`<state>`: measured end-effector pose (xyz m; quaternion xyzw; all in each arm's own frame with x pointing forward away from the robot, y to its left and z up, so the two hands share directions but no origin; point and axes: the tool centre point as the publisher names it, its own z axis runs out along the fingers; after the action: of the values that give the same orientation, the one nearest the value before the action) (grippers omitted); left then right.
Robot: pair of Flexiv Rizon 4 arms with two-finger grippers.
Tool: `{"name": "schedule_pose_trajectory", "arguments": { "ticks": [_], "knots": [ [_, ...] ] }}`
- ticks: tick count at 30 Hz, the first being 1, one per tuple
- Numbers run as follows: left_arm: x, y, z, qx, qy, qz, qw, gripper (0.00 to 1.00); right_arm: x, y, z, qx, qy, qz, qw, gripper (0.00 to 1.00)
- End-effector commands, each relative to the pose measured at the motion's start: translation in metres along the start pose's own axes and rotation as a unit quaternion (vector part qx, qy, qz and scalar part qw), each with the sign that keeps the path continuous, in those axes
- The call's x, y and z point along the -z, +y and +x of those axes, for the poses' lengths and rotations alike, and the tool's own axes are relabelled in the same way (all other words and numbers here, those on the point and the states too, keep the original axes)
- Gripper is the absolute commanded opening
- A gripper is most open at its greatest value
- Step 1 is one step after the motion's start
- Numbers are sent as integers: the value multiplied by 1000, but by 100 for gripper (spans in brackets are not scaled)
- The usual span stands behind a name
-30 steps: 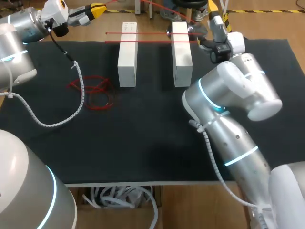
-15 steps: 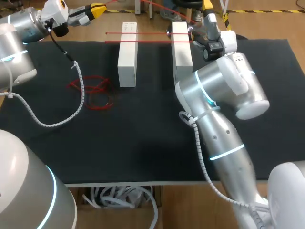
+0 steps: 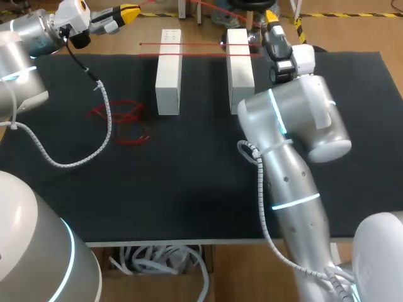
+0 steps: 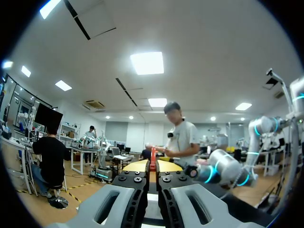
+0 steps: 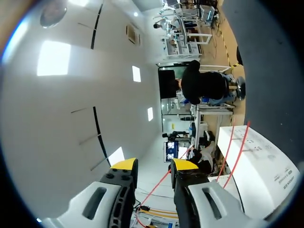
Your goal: Grab the tape and strap the tape.
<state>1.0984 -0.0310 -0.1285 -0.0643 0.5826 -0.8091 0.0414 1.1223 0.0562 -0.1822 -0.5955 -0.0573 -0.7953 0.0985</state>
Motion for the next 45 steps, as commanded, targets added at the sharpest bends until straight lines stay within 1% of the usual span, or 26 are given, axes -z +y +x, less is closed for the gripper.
{"name": "schedule_pose_trajectory", "arguments": {
  "ticks": [1, 3, 5, 7, 8, 10, 11, 13, 14, 16, 17, 18, 19, 20, 21, 22, 23, 27, 28, 29, 31, 32, 36, 38, 40, 45],
  "knots": [
    [0, 0, 0, -1, 0, 1, 1000, 0, -6, -2, -7, 3, 11, -10, 1000, 31],
    [0, 0, 0, -1, 0, 1, 1000, 0, -6, -3, -8, 4, 10, -9, 1000, 36],
    [0, 0, 0, -1, 0, 1, 1000, 0, -4, -5, -7, 6, 10, -4, 1000, 34],
    [0, 0, 0, -1, 0, 1, 1000, 0, -1, -9, -3, 5, 15, 6, 1000, 38],
    [0, 0, 0, -1, 0, 1, 1000, 0, 1, -11, 0, 6, 18, 12, 1000, 37],
    [0, 0, 0, -1, 0, 1, 1000, 0, 5, -15, 3, 3, 20, 20, 1000, 15],
    [0, 0, 0, -1, 0, 1, 1000, 0, 7, -16, 5, -1, 23, 24, 999, 15],
    [0, 0, 0, -1, 0, 1, 1000, 0, 12, -19, 7, -1, 22, 30, 999, 26],
    [0, 0, 0, -1, 0, 1, 1000, 0, 14, -21, 9, -2, 23, 34, 999, 4],
    [0, 0, 0, -1, 0, 1, 1000, 0, 20, -22, 10, -6, 20, 43, 999, 0],
    [0, 0, 0, -1, 0, 1, 1000, 0, 22, -23, 10, -1, 22, 48, 999, 13],
    [0, 0, 0, -1, 0, 1, 1000, 0, 24, -23, 8, 4, 22, 49, 999, 33],
    [0, 0, 0, -1, 0, 1, 1000, 0, 26, -22, 7, 2, 22, 49, 999, 31],
    [0, 0, 0, -1, 0, 1, 1000, 0, 28, -22, 6, 3, 20, 51, 999, 3],
    [0, 0, 0, -1, 0, 1, 1000, 0, 29, -21, 5, 9, 19, 51, 998, 0],
    [0, 0, 0, -1, 0, 1, 1000, 0, 29, -20, 3, 13, 16, 51, 998, 1],
    [0, 0, 0, -1, 0, 1, 1000, 0, 30, -19, 1, 18, 12, 50, 999, 19],
    [0, 0, 0, -1, 0, 1, 1000, 0, 27, -14, -5, 28, 8, 41, 999, 29],
    [0, 0, 0, -1, 0, 1, 1000, 0, 26, -13, -6, 29, 8, 40, 999, 21],
    [0, 0, 0, -1, 0, 1, 1000, 0, 25, -12, -7, 33, 7, 37, 999, 21],
    [0, 0, 0, -1, 0, 1, 1000, 0, 22, -10, -9, 36, 6, 33, 999, 31],
    [0, 0, 0, -1, 0, 1, 1000, 0, 21, -9, -10, 38, 5, 31, 999, 25],
    [0, 0, 0, -1, 0, 1, 1000, 0, 19, -8, -13, 40, 2, 27, 999, 24],
    [0, 0, 0, -1, 0, 1, 1000, 0, 19, -9, -15, 37, -2, 26, 999, 33],
    [0, 0, 0, -1, 0, 1, 1000, 0, 21, -10, -16, 30, -7, 26, 999, 27],
    [0, 0, 0, -1, 0, 1, 1000, 0, 22, -13, -21, 31, -15, 27, 999, 34]
  ]
}}
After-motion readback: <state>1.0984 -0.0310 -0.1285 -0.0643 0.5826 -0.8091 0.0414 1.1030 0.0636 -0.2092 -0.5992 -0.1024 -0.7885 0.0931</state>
